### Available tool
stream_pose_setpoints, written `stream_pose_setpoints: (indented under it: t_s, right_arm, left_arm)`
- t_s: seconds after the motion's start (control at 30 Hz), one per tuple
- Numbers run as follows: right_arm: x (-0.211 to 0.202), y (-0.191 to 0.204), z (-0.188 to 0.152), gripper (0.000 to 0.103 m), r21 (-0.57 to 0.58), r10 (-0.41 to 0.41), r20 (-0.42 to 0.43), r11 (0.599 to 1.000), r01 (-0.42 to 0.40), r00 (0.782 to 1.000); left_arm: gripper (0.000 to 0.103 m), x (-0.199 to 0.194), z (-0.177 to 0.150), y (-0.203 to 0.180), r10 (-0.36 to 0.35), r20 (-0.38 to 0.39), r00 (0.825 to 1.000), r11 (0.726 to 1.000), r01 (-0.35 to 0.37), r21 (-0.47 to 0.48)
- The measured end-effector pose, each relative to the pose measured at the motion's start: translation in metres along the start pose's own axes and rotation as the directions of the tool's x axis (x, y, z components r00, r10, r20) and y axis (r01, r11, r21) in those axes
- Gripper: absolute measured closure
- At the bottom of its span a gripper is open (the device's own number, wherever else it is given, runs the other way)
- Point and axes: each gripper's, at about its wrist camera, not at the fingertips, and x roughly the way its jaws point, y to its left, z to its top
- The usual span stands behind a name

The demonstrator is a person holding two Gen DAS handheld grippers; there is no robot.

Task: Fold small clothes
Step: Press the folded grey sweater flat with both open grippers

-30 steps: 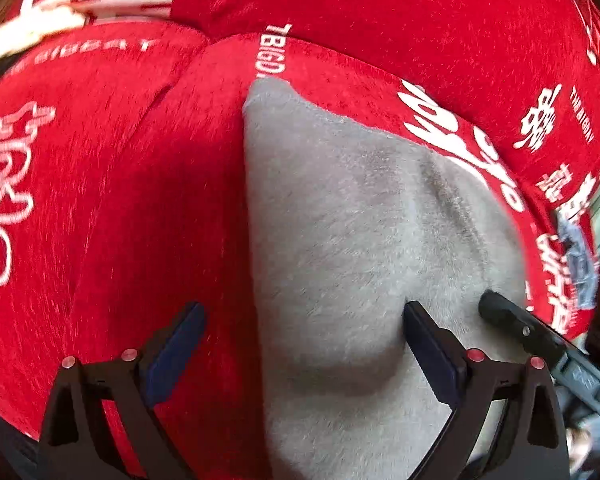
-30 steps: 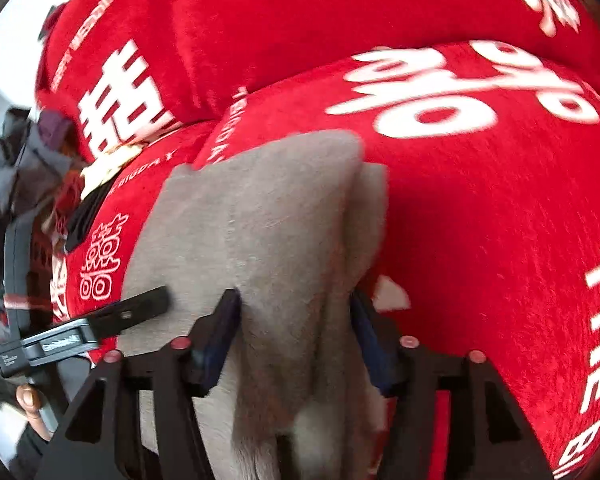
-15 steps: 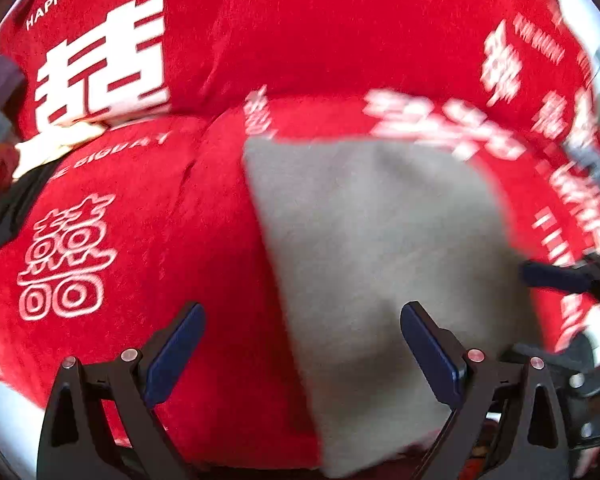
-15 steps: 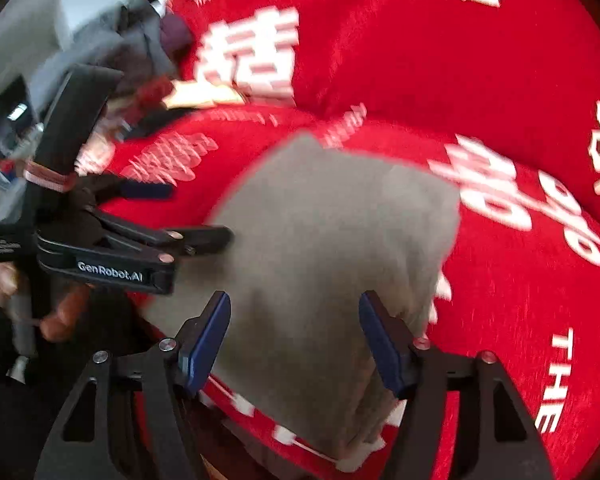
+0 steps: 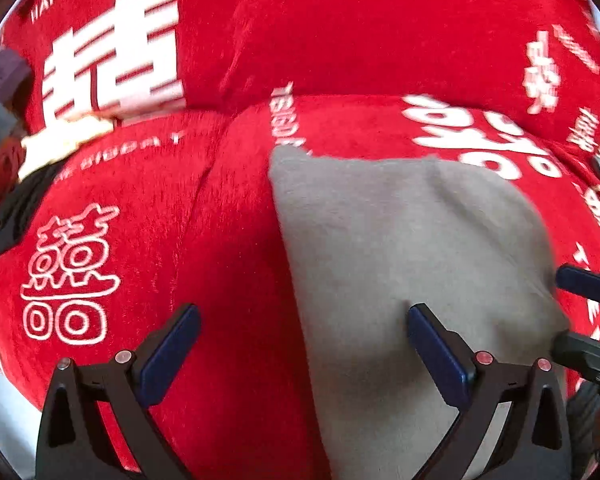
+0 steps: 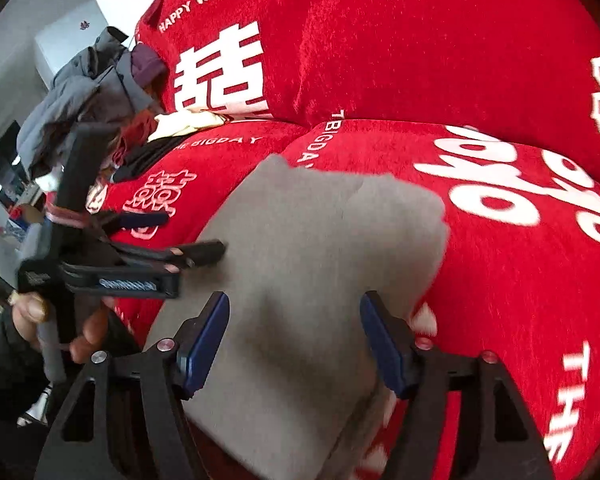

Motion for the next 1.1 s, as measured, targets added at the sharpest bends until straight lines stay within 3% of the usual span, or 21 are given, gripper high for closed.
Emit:
stream_pose_setpoints:
  t_s: [0.17, 0.4, 0.57, 0.63, 0.77, 0.93, 1.1]
  right_arm:
    - [0.042, -0.03, 0.024, 0.032, 0.038, 0.015, -0.064, 0.999, -0.013, 0.998]
    - [0.033, -0.034, 0.055, 0.03, 0.029, 0.0, -0.037, 1.0, 0.002, 0.999]
    - [0.075, -0.053, 0.07, 0.029, 0.033, -0.037, -0.152, 0.999, 0.042, 0.988]
    - [0.087, -0.063, 0.075, 0.029, 0.037, -0.078, -0.161, 0.996, 0.085, 0.984]
    - [0.092, -0.078, 0.084, 0.029, 0.1, -0.071, -0.179, 0.991, 0.09, 0.981]
    - [0.061, -0.045, 0.081, 0.029, -0.003, -0.151, -0.108, 0.988, 0.152, 0.983]
    - [0.05, -0.001, 0.066, 0.028, -0.124, -0.17, -0.08, 0.979, 0.159, 0.982]
  left_arm:
    - [0.0, 0.024, 0.015, 0.004, -0.051, -0.053, 0.997, 0.998, 0.049, -0.043]
    - [0.0, 0.027, 0.045, 0.012, -0.014, -0.028, 1.0, 0.997, 0.012, -0.071]
    - [0.0, 0.059, 0.061, 0.006, 0.038, -0.083, 0.996, 0.999, -0.041, -0.026]
    - [0.0, 0.067, 0.064, 0.005, 0.036, -0.094, 0.995, 0.999, -0.038, -0.028]
    - [0.0, 0.073, 0.071, 0.007, 0.024, -0.103, 0.994, 0.999, -0.029, -0.046]
    - [0.0, 0.052, 0.067, 0.005, 0.077, -0.051, 0.996, 0.997, -0.078, -0.011]
    - [0.0, 0.03, 0.047, 0.006, 0.052, -0.021, 0.998, 0.999, -0.052, -0.009]
